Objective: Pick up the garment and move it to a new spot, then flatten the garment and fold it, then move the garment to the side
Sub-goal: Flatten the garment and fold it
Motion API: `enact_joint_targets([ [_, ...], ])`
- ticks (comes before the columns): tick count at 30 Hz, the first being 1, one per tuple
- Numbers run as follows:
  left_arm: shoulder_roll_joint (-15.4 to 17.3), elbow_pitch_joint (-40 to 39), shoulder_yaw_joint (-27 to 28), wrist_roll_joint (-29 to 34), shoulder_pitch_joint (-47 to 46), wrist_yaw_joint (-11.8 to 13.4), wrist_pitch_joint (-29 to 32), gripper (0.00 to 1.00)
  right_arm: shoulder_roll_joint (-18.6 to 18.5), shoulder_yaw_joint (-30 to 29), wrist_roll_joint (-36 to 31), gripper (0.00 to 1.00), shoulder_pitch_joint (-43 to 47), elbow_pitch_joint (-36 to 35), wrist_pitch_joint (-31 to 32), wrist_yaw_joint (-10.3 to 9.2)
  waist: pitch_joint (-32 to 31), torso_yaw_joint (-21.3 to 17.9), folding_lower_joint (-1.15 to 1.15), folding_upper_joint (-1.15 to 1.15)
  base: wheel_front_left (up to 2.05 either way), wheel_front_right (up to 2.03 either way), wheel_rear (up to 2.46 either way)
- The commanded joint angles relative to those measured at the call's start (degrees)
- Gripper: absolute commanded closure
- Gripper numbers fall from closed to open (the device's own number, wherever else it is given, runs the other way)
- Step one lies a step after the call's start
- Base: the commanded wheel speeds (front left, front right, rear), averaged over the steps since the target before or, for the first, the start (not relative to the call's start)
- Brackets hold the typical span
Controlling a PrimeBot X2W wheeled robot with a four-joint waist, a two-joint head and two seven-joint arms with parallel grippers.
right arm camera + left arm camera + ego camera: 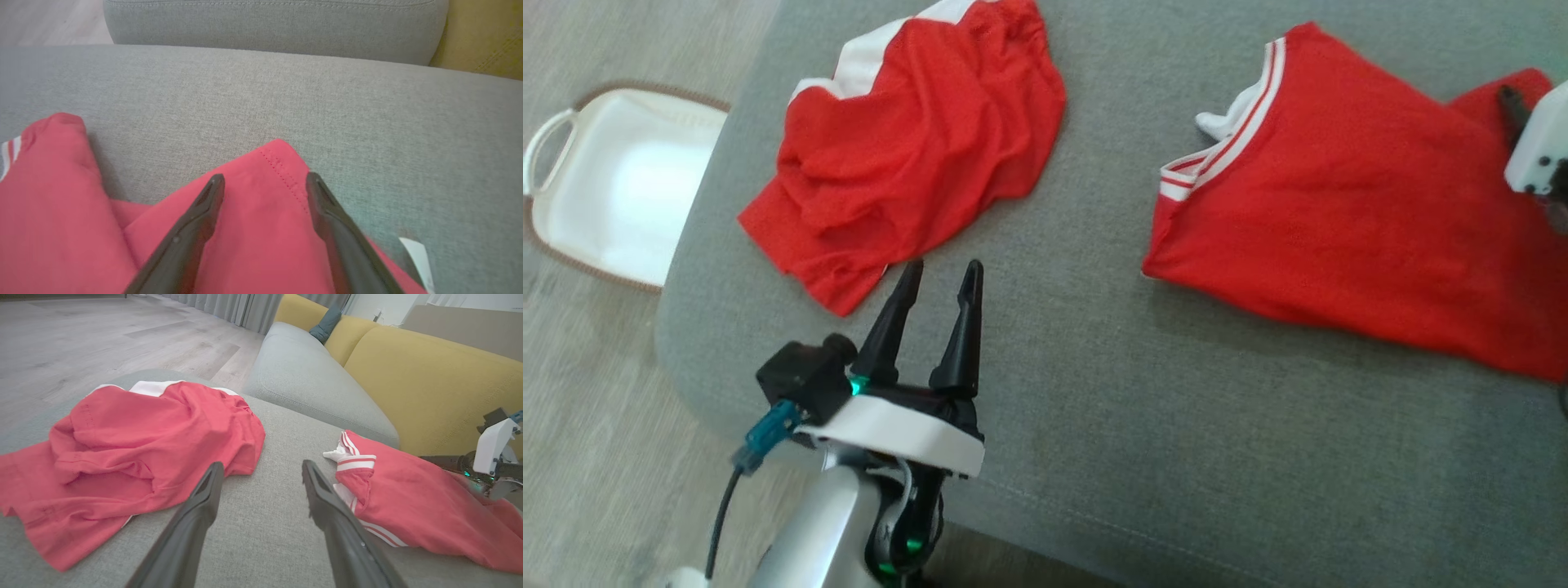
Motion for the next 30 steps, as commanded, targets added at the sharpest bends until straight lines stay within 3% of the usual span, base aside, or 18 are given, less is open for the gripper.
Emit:
enact_joint_targets([
  [1, 0.2, -2.3, 1.4, -0.4, -2.3, 0.3, -0.7, 0.0, -0.8, 1.4, -0.2, 0.0, -2.6, -1.0, -0.2, -0.04, 1.3, 0.9, 0.0, 0.0, 0.0, 0.0, 0.0],
  [13, 0.2, -2.6, 0.7, -1.2, -3.6, 0.7, -0.7, 0.0, -1.7, 3.5, 0.0, 0.0, -6.0, 5.9, 0.7, -0.04, 3.9, 1.3, 0.0, 0.0, 0.0, 0.0, 0.0],
  [14, 0.2, -2.6, 0.7, -1.3, -3.6, 0.7, -0.7, 0.0, -1.6, 3.6, 0.0, 0.89, -6.3, 6.5, 1.0, -0.04, 4.0, 1.2, 0.0, 0.0, 0.0, 0.0, 0.0],
  [15, 0.2, -2.5, 0.8, -1.3, -3.7, 0.8, -0.7, 0.0, -1.5, 4.1, -0.1, 1.0, -6.5, 6.9, 1.4, -0.04, 4.1, 1.1, 0.0, 0.0, 0.0, 0.0, 0.0],
  [21, 0.2, -2.2, 1.4, -1.4, -3.8, 0.9, -0.7, 0.0, -1.9, 5.4, 0.6, 1.0, -8.6, 5.9, -3.5, -0.04, 3.9, 0.1, 0.0, 0.0, 0.0, 0.0, 0.0],
  [30, 0.2, -1.4, 1.9, -1.4, -3.7, 0.6, -0.7, 0.0, -2.3, 1.1, 0.2, 1.0, -15.8, 2.9, -22.6, -0.04, 0.8, -1.1, 0.0, 0.0, 0.0, 0.0, 0.0],
])
